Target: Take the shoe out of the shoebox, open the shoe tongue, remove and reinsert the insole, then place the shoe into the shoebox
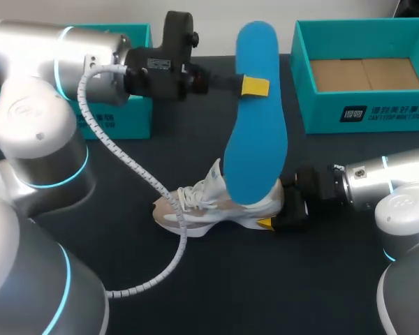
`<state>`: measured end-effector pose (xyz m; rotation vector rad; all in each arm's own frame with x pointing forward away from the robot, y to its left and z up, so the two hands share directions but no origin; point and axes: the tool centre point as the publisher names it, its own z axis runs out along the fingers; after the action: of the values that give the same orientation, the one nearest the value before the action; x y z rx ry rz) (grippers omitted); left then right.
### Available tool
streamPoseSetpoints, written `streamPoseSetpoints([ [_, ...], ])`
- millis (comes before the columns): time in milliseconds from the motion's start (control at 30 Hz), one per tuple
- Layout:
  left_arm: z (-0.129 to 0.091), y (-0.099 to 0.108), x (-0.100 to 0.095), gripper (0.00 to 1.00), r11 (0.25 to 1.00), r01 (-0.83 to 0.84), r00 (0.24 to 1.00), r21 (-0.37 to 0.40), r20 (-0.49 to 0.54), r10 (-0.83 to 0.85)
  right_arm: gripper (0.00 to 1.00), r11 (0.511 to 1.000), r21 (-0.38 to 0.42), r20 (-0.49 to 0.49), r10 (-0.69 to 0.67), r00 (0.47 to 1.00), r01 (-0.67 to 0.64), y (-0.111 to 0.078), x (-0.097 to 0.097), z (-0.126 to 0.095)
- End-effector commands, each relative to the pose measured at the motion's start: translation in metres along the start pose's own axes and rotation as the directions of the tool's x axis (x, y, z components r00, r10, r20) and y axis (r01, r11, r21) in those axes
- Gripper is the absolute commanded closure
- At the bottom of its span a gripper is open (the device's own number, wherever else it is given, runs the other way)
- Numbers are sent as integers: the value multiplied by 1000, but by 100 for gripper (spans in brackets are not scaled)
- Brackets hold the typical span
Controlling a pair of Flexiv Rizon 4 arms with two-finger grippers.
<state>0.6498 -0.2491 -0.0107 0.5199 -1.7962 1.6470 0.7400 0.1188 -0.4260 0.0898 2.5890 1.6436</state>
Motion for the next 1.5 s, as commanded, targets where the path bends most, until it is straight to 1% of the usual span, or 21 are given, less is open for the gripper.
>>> streamPoseSetpoints([
  [33,-6,7,14,100,1000,25,1000,11,-2,-25,100,1000,2,2,0,1000,0,-4,2,4],
  [67,-6,9,18,100,999,42,999,-3,-9,-42,100,1000,2,2,0,1000,0,-4,2,4],
  [233,-5,15,38,100,994,111,993,-3,-44,-111,100,1000,2,2,0,1000,0,-4,2,4],
  [367,-2,19,51,100,988,150,988,-29,-44,-151,100,1000,2,2,0,1000,0,-4,2,4],
  [467,-1,23,58,100,984,176,983,-29,-44,-177,100,1000,2,2,0,1000,0,-4,2,4],
  [600,-1,24,63,100,981,194,980,-22,-43,-195,100,1000,2,2,0,1000,0,-4,2,4],
  [700,0,26,65,100,979,201,977,-35,-62,-203,100,1000,2,2,0,1000,0,-4,2,4],
  [1167,2,27,63,100,981,190,980,-32,-53,-192,100,1000,2,2,0,1000,0,-4,2,4],
  [1200,2,27,63,100,981,190,980,-32,-53,-192,93,1000,2,2,0,1000,0,-4,2,4],
  [1233,2,27,63,100,981,190,980,-32,-53,-192,84,1000,2,2,0,1000,0,-4,2,4],
  [1267,2,27,63,100,981,190,980,-32,-53,-192,62,1000,2,2,0,1000,0,-4,2,4],
  [1300,2,27,63,100,981,190,980,-32,-53,-192,0,1000,2,2,0,1000,0,-4,2,4],
  [1500,2,27,63,100,981,190,980,-32,-53,-192,0,1000,2,2,0,1000,0,-4,2,4],
])
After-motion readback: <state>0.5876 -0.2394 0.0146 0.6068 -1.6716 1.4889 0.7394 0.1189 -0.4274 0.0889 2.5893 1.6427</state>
